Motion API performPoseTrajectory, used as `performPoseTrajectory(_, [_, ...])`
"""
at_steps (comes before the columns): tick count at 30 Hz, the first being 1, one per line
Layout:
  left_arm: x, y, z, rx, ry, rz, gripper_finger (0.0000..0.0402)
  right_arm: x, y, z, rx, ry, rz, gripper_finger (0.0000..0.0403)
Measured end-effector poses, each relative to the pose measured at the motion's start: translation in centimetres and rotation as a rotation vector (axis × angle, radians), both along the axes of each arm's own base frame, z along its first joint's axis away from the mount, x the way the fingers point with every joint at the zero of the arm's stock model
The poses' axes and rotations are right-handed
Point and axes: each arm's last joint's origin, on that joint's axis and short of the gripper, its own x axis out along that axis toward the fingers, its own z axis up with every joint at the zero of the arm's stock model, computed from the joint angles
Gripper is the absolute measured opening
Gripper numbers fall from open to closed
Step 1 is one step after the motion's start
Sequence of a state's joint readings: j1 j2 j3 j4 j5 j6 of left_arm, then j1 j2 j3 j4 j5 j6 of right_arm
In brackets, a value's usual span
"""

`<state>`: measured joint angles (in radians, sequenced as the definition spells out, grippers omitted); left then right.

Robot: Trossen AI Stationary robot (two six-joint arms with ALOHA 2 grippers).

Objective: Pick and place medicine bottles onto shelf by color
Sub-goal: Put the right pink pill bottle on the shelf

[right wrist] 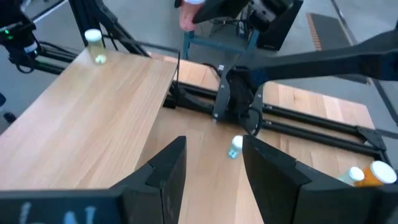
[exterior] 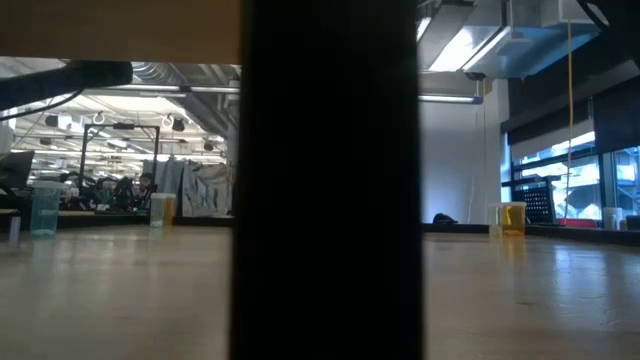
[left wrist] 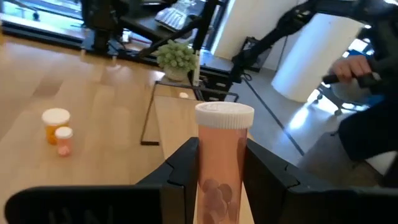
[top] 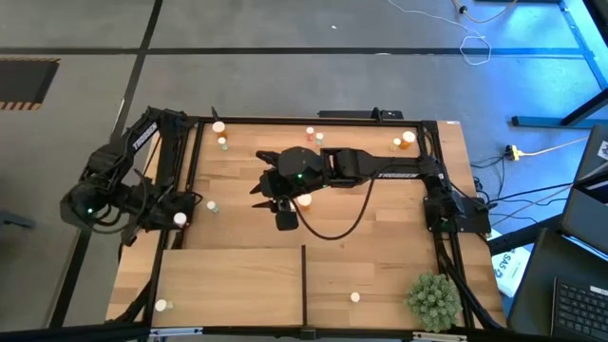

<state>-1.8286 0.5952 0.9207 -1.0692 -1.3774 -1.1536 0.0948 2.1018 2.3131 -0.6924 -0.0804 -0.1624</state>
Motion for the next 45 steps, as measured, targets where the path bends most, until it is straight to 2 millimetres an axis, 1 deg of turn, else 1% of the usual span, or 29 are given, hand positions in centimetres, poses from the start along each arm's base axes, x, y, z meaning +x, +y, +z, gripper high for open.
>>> performPoseTrajectory(4, [-0.1,-0.5,0.6,-0.010,-0.011,-0.013,0.0096,-0.2,0.0,0.2,-0.001,0.001,0.001,0.0160])
performPoseTrajectory(12, [-0.2,-1.3,2.0,-0.049,-0.024,-0.041,0.0096,-0.3,0.0,0.0,-0.005,0.027,0.001,0.0160])
performPoseTrajectory(18, [0.3,-2.0,3.5,-0.062,-0.052,-0.065,0.0096,-0.7,-0.1,0.3,-0.006,0.033,0.001,0.0160])
performPoseTrajectory(21, [0.7,-2.2,4.7,-0.058,-0.101,-0.104,0.0096,-0.9,-0.1,0.7,-0.005,0.024,0.001,0.0160])
performPoseTrajectory(25, [1.5,-2.2,5.5,-0.025,-0.167,-0.091,0.0096,-1.5,-0.2,1.2,-0.005,0.021,0.001,0.0160])
performPoseTrajectory(31, [2.6,-3.1,5.3,0.034,-0.186,-0.118,0.0096,-2.5,-0.2,1.9,-0.006,0.052,0.001,0.0160])
performPoseTrajectory(35, [3.9,-3.7,4.9,0.075,-0.177,-0.059,0.0096,-2.9,-0.3,2.0,-0.007,0.065,0.001,0.0160])
performPoseTrajectory(41, [6.6,-5.5,3.9,0.155,-0.135,-0.044,0.0096,-3.2,-0.3,1.7,-0.011,0.109,0.000,0.0160])
performPoseTrajectory(45, [8.9,-6.7,2.8,0.219,-0.095,0.019,0.0096,-3.4,-0.3,1.4,-0.014,0.145,0.000,0.0160])
